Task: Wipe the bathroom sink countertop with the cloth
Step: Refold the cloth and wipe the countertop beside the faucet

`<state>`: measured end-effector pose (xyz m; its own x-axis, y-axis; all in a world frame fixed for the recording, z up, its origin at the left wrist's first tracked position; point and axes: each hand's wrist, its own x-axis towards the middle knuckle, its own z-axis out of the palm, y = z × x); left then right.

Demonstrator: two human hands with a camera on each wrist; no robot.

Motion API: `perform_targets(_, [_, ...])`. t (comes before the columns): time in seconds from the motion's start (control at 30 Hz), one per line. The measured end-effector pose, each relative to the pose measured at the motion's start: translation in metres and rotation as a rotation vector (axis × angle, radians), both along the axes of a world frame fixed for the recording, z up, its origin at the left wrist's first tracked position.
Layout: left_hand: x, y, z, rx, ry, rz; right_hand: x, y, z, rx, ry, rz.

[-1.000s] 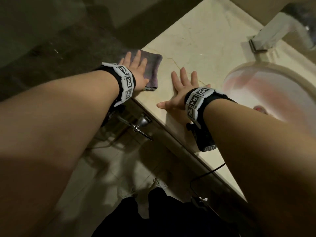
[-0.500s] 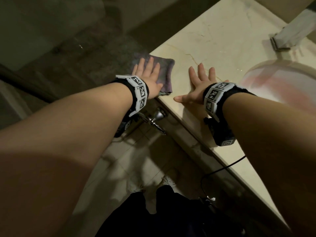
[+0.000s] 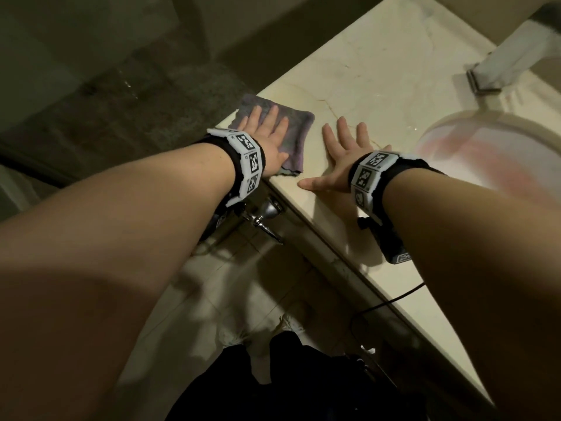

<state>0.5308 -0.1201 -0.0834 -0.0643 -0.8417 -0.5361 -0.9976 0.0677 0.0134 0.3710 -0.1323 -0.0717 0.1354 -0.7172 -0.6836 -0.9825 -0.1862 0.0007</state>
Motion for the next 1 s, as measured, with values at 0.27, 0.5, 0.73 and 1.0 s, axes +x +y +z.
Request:
perform_targets(0.27, [-0.02,-0.038,-0.002,-0.033,0.01,-0.031,0.0,-0.008,0.002,0.019,0.003,-0.032])
perform_targets(0.5, [-0.011,-0.01,-0.006,-0.06,-0.001,-0.067,0.001,-0.007,-0.003,-0.026,0.03,-0.028])
perform_targets(0.73, [-0.002,0.04,-0.002,-0.039,0.008,-0.067,0.001,0.0,-0.001,-0.092,0.04,0.041])
perform_targets(1.0, [-0.018,0.052,0.0,-0.014,-0.003,-0.058,-0.029,-0.004,0.002,-0.097,0.087,0.022])
